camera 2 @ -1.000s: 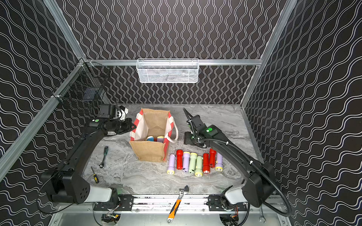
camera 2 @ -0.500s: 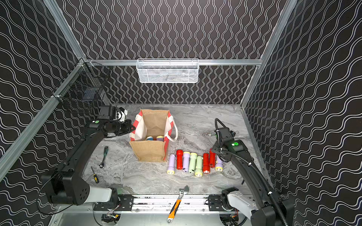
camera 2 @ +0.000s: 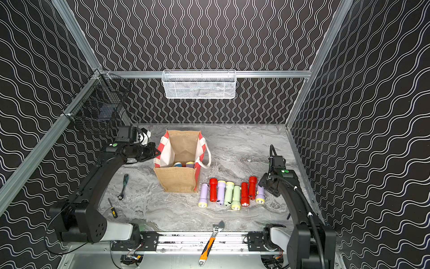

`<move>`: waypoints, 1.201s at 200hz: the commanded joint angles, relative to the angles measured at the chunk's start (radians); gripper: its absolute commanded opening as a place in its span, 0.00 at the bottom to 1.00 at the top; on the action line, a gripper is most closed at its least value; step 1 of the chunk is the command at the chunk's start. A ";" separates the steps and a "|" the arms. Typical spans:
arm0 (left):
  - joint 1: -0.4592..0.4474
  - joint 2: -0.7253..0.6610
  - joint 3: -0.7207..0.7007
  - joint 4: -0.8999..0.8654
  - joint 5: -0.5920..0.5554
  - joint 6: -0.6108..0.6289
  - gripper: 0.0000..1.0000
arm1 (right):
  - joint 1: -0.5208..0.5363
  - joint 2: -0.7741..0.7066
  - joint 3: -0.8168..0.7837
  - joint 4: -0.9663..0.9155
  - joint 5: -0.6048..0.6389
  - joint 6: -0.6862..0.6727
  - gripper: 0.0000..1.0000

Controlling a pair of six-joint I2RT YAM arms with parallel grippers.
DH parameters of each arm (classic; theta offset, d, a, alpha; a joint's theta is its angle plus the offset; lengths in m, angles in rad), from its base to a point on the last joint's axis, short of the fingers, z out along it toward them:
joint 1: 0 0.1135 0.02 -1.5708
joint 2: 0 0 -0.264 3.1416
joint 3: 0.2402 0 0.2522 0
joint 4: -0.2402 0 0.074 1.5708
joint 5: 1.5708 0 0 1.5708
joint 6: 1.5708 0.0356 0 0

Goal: Put the flashlights into the tote bags
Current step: Pick up the flashlight from the center of the board.

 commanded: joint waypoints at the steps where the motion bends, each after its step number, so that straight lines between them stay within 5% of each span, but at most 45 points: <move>1: 0.009 0.010 -0.004 0.021 0.006 0.015 0.00 | -0.003 0.041 0.009 0.053 -0.078 -0.063 0.62; 240: 0.033 0.083 0.014 0.032 0.044 0.011 0.00 | -0.009 0.308 0.045 0.140 -0.022 -0.110 0.53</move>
